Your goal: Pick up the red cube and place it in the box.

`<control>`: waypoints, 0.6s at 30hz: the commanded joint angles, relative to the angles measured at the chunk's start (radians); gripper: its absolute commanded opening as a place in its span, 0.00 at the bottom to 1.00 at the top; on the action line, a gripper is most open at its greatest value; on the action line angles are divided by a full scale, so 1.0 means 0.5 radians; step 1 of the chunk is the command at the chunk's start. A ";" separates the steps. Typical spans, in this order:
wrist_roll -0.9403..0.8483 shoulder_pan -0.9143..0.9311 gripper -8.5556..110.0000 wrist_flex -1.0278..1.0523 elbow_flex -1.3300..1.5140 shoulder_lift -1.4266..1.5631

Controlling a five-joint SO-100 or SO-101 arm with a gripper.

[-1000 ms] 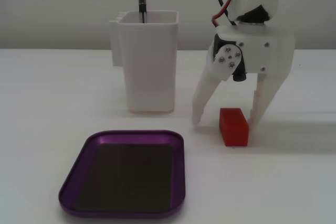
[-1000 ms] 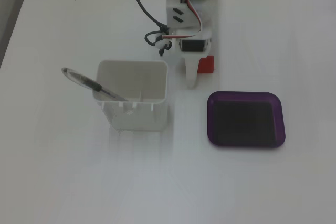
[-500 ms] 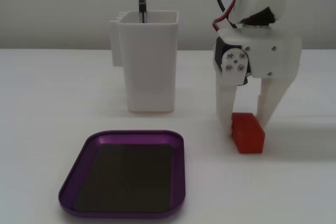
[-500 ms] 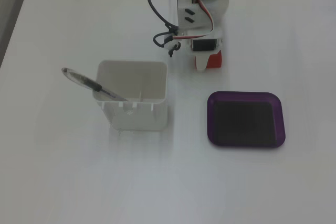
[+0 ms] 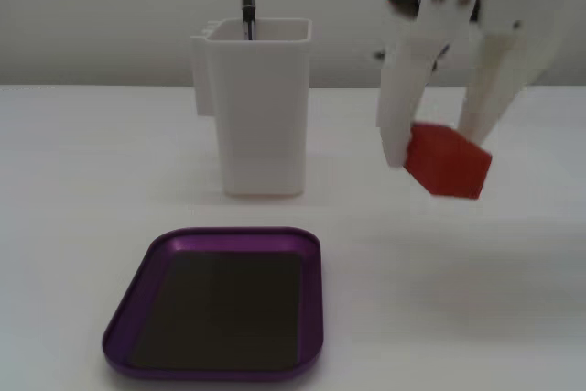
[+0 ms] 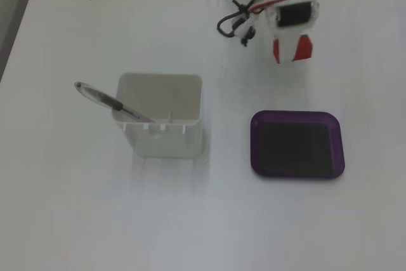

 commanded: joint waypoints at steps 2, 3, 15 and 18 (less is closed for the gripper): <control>-0.018 -0.239 0.07 -0.015 -0.156 0.245; -0.018 -0.270 0.07 -0.058 -0.156 0.230; 0.141 -0.273 0.07 -0.626 -0.491 -0.420; 0.218 -0.258 0.07 -0.607 -0.712 -0.650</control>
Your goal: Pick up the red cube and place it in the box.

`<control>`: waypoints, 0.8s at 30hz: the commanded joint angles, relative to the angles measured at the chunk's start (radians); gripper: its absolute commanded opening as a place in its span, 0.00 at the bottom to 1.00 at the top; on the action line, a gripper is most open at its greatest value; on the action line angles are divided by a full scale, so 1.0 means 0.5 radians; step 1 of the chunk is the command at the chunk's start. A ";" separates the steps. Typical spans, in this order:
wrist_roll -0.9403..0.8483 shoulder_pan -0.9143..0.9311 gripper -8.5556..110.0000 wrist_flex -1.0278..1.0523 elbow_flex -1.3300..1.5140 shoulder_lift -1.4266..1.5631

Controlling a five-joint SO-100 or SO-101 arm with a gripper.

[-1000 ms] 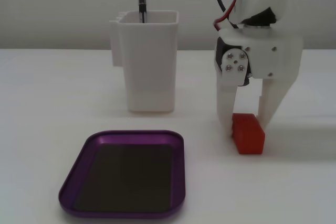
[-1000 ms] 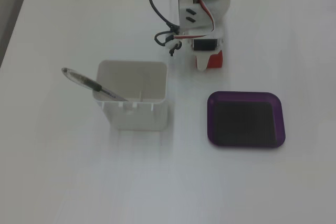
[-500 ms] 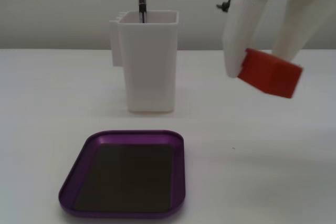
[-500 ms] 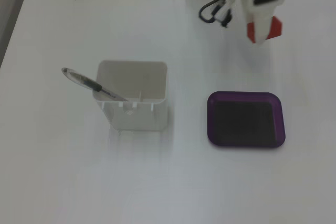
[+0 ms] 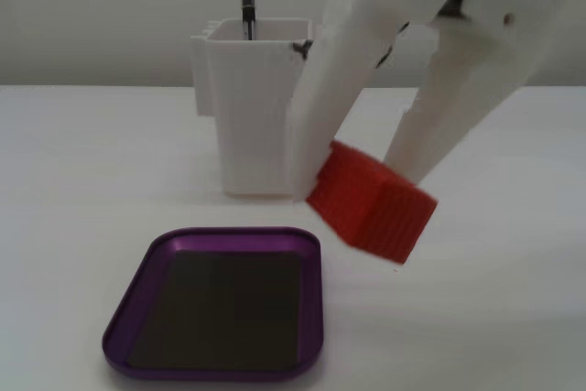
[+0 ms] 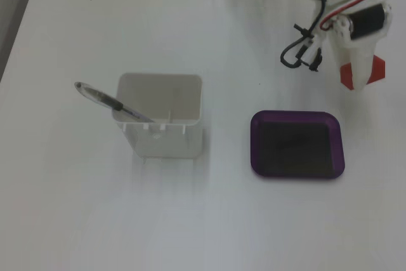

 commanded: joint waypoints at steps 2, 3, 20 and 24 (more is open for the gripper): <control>0.107 0.129 0.07 -0.021 -0.362 -0.242; 0.141 0.190 0.07 -0.021 -0.402 -0.298; 0.242 0.399 0.07 0.242 -0.500 -0.595; 0.242 0.417 0.07 0.218 -0.482 -0.598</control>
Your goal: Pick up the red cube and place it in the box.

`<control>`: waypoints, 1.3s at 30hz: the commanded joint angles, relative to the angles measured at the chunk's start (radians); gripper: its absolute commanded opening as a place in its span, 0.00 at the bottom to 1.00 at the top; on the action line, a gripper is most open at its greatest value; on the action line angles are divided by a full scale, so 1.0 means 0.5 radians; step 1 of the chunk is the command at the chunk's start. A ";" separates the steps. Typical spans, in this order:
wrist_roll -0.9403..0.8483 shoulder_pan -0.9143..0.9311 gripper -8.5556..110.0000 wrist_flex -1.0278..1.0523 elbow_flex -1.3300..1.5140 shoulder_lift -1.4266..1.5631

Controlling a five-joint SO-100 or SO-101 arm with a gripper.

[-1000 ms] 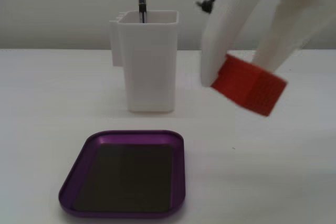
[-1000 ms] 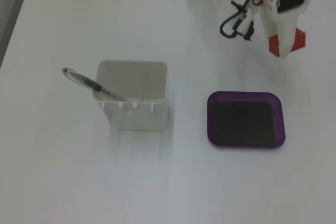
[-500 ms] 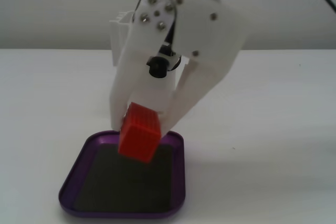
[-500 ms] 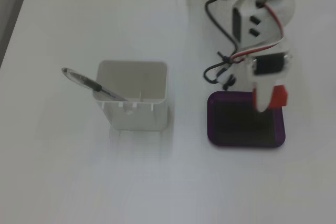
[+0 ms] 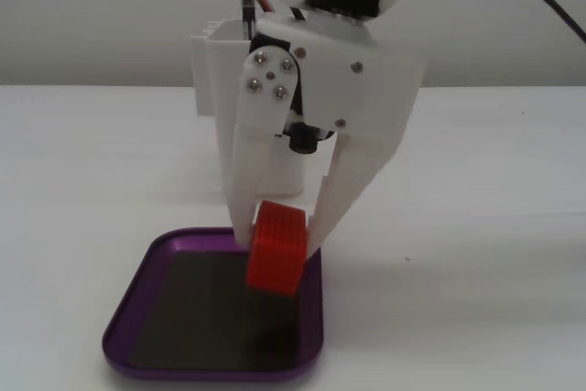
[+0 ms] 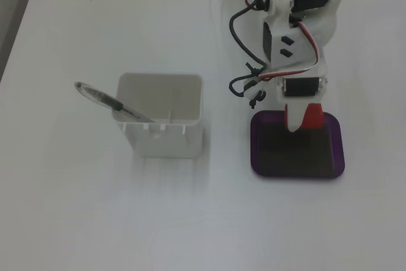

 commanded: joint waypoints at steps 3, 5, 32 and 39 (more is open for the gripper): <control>-0.006 0.009 0.07 -0.009 -0.074 0.028; -0.006 0.009 0.07 -0.009 -0.074 0.025; -0.006 0.003 0.10 0.012 -0.181 -0.267; -0.006 -0.015 0.25 0.169 -0.457 -0.264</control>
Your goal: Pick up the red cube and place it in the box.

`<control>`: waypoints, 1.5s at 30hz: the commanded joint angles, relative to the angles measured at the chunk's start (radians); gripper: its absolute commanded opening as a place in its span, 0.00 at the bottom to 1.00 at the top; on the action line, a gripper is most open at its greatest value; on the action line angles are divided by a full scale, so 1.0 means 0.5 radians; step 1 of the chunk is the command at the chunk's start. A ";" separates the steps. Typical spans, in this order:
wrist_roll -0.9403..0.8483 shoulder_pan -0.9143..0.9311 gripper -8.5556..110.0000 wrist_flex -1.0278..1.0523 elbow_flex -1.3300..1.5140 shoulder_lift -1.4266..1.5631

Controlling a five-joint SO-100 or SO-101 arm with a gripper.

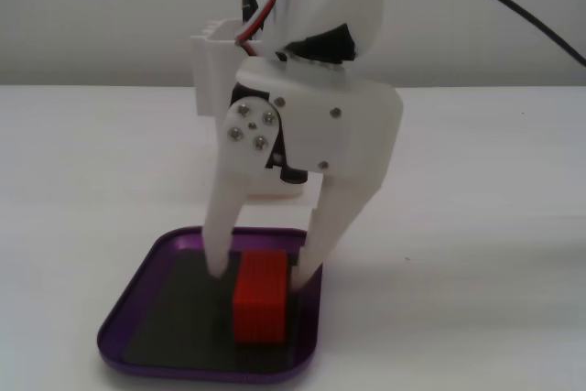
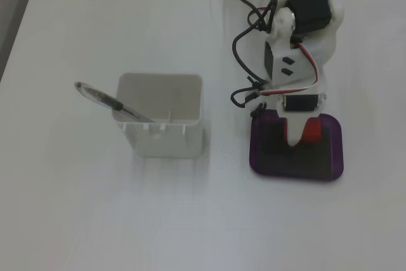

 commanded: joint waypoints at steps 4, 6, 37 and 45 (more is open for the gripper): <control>-0.086 -0.021 0.29 0.285 -0.393 0.034; -0.221 -0.021 0.31 0.414 -0.522 0.034; -0.405 0.003 0.37 0.945 1.252 1.942; -0.405 0.123 0.37 0.568 2.034 2.353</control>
